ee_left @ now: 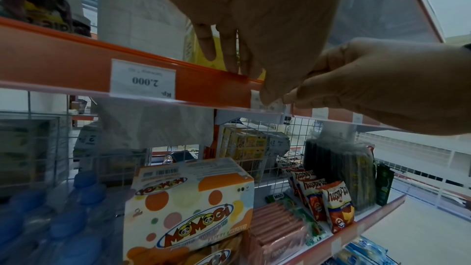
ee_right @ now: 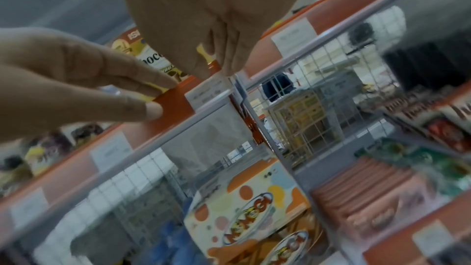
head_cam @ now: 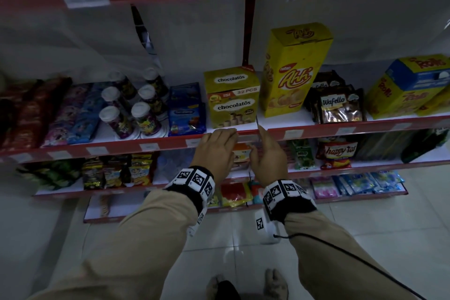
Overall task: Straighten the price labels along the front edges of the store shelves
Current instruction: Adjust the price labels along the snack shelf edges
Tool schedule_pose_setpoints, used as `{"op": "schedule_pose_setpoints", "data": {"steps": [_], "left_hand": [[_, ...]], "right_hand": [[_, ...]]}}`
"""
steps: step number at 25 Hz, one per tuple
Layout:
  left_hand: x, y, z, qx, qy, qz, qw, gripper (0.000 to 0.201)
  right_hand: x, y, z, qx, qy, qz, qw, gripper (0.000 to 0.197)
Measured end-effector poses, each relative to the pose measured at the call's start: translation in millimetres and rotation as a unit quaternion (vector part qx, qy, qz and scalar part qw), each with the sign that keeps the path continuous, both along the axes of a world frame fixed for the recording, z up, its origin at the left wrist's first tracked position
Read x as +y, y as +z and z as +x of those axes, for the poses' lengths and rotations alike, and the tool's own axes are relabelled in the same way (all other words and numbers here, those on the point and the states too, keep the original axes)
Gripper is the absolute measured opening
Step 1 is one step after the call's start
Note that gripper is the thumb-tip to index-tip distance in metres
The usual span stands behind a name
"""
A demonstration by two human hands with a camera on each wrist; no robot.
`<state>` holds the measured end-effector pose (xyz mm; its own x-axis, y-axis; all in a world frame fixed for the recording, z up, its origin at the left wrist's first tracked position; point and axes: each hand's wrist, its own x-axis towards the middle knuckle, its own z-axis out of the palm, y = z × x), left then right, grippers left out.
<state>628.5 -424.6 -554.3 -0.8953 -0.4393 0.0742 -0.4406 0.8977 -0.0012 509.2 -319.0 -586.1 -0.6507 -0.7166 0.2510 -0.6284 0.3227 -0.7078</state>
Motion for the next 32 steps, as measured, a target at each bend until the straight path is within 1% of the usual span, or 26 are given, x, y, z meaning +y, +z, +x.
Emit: {"op": "schedule_pose_setpoints", "data": {"steps": [3,6,9,11,15,17,19,22,24,26,27,29,30,32], "left_hand": [[-2.5,-2.9,5.8,0.009,0.000,-0.011,1.000,0.060],[-2.8,-3.0,5.5,0.003,0.008,-0.013,1.000,0.062],[-0.9,-2.6,4.0,-0.007,0.020,-0.015,1.000,0.060],[-0.4,-2.9,5.1,-0.008,0.018,-0.011,1.000,0.059],[-2.3,-1.8,6.0,-0.007,0.010,0.000,1.000,0.056],[-2.8,-1.2,3.5,-0.005,0.017,0.013,1.000,0.057],[-2.7,-0.8,0.5,-0.009,0.022,0.023,0.999,0.059],[-2.0,-0.7,-2.9,-0.018,0.027,0.033,0.999,0.057],[-1.4,-0.3,-4.3,-0.013,0.035,0.039,0.999,0.054],[-1.3,-0.2,-4.2,-0.011,0.041,0.041,0.998,0.053],[-1.8,-0.2,-3.8,-0.009,0.041,0.043,0.998,0.053],[-4.5,0.0,-2.2,0.003,0.042,0.058,0.997,0.052],[-6.3,0.4,-1.5,0.014,0.045,0.071,0.996,0.051],[-9.7,1.9,-1.2,0.041,0.053,0.106,0.992,0.049]], "right_hand": [[1.4,-1.1,12.8,-0.029,-0.059,-0.039,0.997,0.048],[4.6,3.6,11.1,-0.019,-0.062,-0.044,0.997,0.041],[2.3,9.4,0.0,0.054,-0.019,0.035,0.998,0.037],[-0.7,14.0,-5.6,0.121,0.000,0.083,0.989,0.033],[-6.3,21.4,-5.7,0.241,0.059,0.105,0.963,0.030],[-9.4,21.0,-2.9,0.269,0.078,0.133,0.951,0.030],[-11.8,20.0,-0.7,0.260,0.069,0.157,0.950,0.031],[-12.8,19.9,-0.9,0.259,0.055,0.157,0.951,0.029],[-13.2,21.3,-3.3,0.273,0.060,0.169,0.945,0.027],[-13.8,22.6,-6.3,0.270,0.071,0.192,0.941,0.025],[-14.0,23.8,-7.6,0.252,0.073,0.203,0.943,0.022],[-14.7,26.5,-10.5,0.186,0.062,0.189,0.962,0.014],[-15.1,27.9,-12.2,0.146,0.055,0.158,0.975,0.011],[-16.6,31.2,-15.1,0.052,0.046,0.075,0.995,0.013]]}}
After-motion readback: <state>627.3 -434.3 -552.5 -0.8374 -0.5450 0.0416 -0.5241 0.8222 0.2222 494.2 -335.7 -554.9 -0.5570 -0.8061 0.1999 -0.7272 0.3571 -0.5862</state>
